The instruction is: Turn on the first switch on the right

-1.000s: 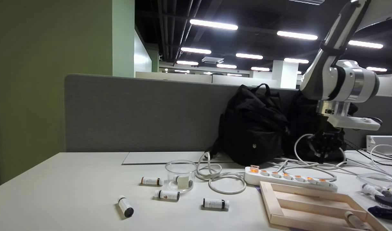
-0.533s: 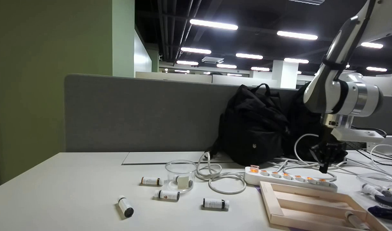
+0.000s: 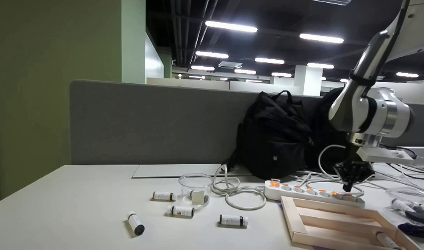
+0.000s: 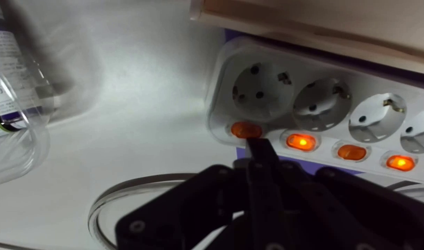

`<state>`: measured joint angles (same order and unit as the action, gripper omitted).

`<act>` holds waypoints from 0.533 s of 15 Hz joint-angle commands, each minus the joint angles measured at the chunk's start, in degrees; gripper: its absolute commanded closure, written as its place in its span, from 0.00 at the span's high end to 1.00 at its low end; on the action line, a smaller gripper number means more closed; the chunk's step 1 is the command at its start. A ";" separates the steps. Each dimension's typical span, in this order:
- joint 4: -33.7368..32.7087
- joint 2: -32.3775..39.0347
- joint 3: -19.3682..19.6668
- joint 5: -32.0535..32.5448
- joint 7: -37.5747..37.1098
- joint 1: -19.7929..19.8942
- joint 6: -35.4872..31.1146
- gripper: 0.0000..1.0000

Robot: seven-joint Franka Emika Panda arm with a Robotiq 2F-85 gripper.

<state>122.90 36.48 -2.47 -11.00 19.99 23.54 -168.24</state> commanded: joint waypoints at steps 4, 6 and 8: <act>-1.23 1.77 0.06 1.81 -1.81 1.24 0.07 0.00; -0.83 1.80 0.94 2.13 -2.33 0.86 0.22 0.00; -0.57 2.07 1.25 2.25 -2.44 1.11 -0.05 0.00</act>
<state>122.45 37.54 -2.40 -10.55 19.58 24.06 -168.22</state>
